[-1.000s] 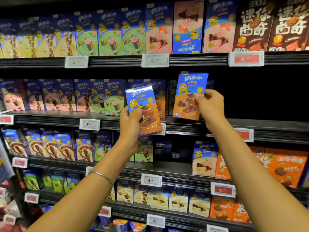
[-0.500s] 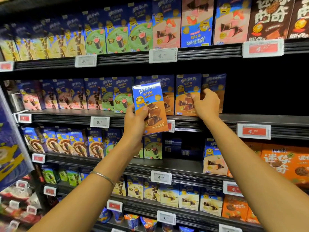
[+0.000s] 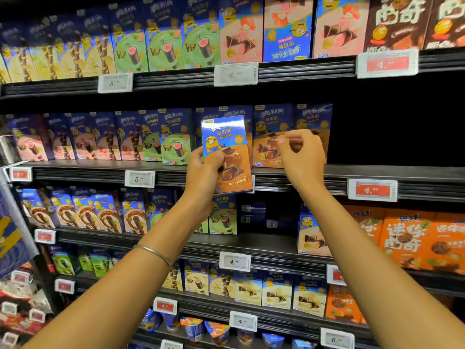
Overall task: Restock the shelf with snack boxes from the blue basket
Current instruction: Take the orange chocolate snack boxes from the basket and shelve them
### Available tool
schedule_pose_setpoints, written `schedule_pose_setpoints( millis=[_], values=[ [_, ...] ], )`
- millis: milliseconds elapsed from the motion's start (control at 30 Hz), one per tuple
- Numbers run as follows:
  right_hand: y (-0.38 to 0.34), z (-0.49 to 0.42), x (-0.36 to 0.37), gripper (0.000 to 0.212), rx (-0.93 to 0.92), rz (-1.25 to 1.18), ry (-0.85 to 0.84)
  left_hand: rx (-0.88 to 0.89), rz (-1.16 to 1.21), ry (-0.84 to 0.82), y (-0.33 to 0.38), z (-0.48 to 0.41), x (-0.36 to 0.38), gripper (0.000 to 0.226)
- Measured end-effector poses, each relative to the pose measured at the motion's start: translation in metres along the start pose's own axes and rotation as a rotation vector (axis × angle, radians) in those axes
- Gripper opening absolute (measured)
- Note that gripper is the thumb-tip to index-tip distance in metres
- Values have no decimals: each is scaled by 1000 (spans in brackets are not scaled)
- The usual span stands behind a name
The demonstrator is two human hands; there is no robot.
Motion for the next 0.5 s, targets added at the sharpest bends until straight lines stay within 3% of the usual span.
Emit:
schedule_pose_setpoints(
  millis=[67,200,333,433,500],
  values=[
    [-14,13,2,4,-7,-108,-102,1,2,-24,0,-3,11,33],
    [-26,28,12,25,139,-326,-399,34,3,-69,2,-4,35,31],
    [-14,20,-2,35,260,-298,-437,51,41,-121,0,-5,56,30],
    [-3,13,-13,26,297,-303,-493,60,-14,-157,-4,-7,69,36],
    [4,2,-26,19,257,-273,-429,116,-75,-154,-1,-12,75,41]
  ],
)
Point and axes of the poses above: each hand's wrist, its own z-axis away from the middle knuckle, its own x-axis out of the palm, y = z × x, the point moved 6 cm from there along -z, towards the middle knuckle, and after that the axes turned 3 degrees about x, right-handed, at the moved point
